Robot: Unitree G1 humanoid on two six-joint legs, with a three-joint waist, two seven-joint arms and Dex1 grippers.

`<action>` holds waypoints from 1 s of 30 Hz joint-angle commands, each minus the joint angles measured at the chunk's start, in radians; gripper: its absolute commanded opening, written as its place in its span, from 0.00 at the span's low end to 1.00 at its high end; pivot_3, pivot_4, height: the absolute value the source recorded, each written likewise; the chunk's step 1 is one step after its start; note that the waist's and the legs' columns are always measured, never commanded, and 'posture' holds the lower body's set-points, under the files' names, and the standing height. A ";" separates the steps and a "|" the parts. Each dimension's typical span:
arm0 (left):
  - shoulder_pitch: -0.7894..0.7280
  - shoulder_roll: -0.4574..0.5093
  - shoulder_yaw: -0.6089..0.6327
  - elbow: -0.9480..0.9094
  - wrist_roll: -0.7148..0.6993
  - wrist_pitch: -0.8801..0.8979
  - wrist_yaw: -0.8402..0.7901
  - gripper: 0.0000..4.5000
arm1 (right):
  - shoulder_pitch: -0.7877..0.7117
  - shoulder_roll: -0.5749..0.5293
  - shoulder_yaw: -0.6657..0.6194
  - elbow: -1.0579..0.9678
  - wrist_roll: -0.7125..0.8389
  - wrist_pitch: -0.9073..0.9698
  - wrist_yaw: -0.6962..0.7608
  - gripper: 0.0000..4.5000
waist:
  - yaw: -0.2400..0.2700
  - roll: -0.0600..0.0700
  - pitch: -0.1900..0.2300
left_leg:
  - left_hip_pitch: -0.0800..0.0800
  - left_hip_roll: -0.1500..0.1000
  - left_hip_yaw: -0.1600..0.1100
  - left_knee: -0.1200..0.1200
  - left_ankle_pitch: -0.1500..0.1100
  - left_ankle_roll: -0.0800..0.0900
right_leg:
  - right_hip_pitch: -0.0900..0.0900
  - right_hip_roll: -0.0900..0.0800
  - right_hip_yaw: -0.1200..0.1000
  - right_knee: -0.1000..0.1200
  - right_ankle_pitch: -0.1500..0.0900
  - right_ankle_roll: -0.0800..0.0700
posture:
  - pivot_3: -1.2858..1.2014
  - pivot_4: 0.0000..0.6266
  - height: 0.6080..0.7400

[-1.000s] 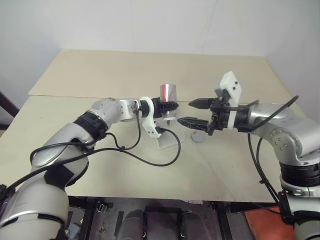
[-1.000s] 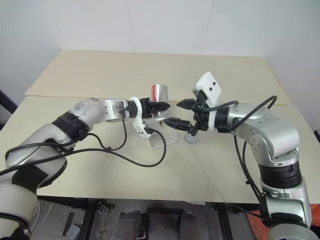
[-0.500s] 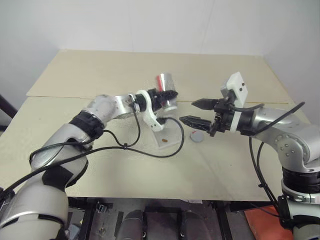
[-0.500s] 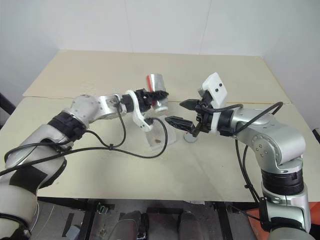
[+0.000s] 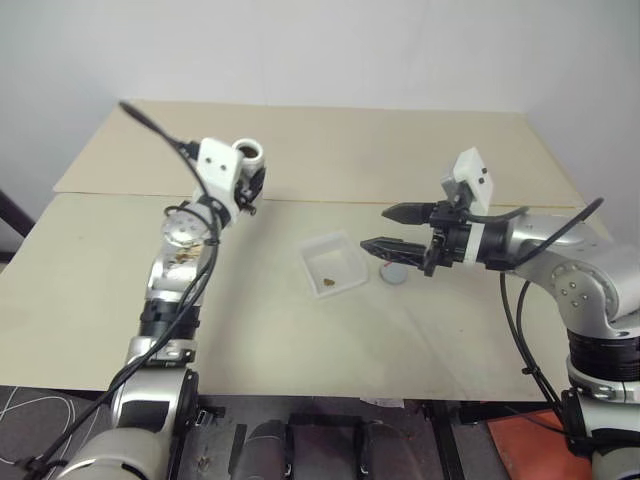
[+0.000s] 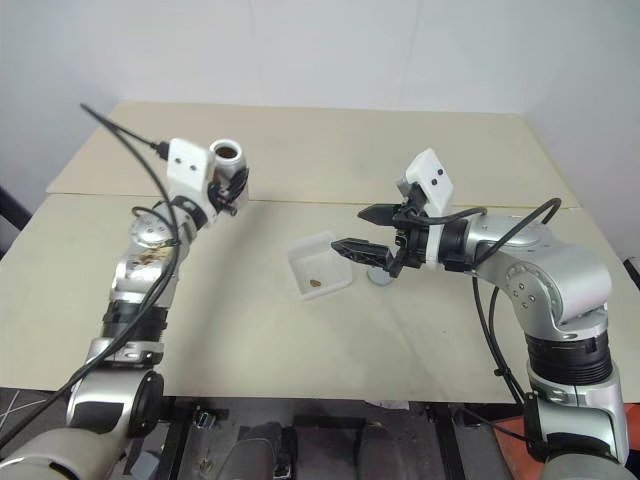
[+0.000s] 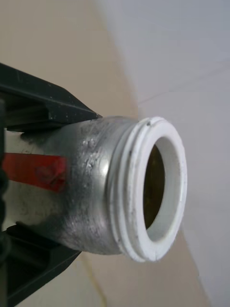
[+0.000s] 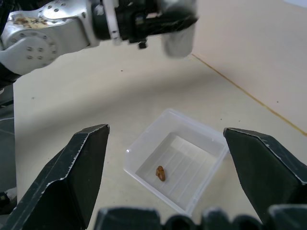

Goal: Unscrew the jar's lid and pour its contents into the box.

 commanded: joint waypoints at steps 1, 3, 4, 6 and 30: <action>0.064 -0.018 0.045 -0.113 -0.102 0.064 -0.038 0.43 | -0.020 -0.005 -0.007 -0.018 0.004 -0.025 0.013 0.99 | 0.000 0.000 0.000 | 0.001 0.000 0.000 0.000 0.000 0.000 | 0.001 0.000 0.000 0.000 0.000 0.000 | 0.52 0.24 1.00; 0.120 -0.027 0.037 -0.138 -0.112 0.037 -0.056 0.43 | -0.020 -0.003 -0.005 -0.019 0.005 -0.021 0.014 0.99 | 0.000 0.000 0.000 | 0.003 0.000 0.000 0.000 0.000 0.000 | 0.004 0.000 0.000 -0.002 0.000 0.000 | 0.52 0.24 1.00; 0.146 -0.036 0.035 -0.142 -0.116 0.019 -0.059 0.43 | -0.018 -0.004 -0.005 -0.023 0.006 -0.018 0.014 0.99 | 0.002 0.000 0.000 | 0.004 0.000 0.000 0.000 0.000 0.000 | 0.004 -0.001 0.000 -0.002 0.000 0.000 | 0.52 0.24 1.00; 0.186 -0.056 0.030 -0.142 -0.112 -0.025 -0.057 0.43 | -0.014 -0.006 -0.004 -0.029 0.007 -0.014 0.015 0.99 | 0.006 0.000 0.000 | 0.005 0.000 0.000 0.000 0.000 0.000 | 0.004 -0.001 0.000 -0.003 0.000 0.000 | 0.52 0.24 1.00; 0.549 0.251 0.165 -0.484 -0.290 0.083 -0.312 1.00 | 0.041 -0.031 0.038 -0.092 0.032 0.006 0.047 1.00 | -0.004 0.000 0.000 | 0.007 0.002 -0.001 -0.003 0.000 0.000 | 0.004 -0.003 0.002 -0.004 0.000 -0.001 | 0.52 0.24 1.00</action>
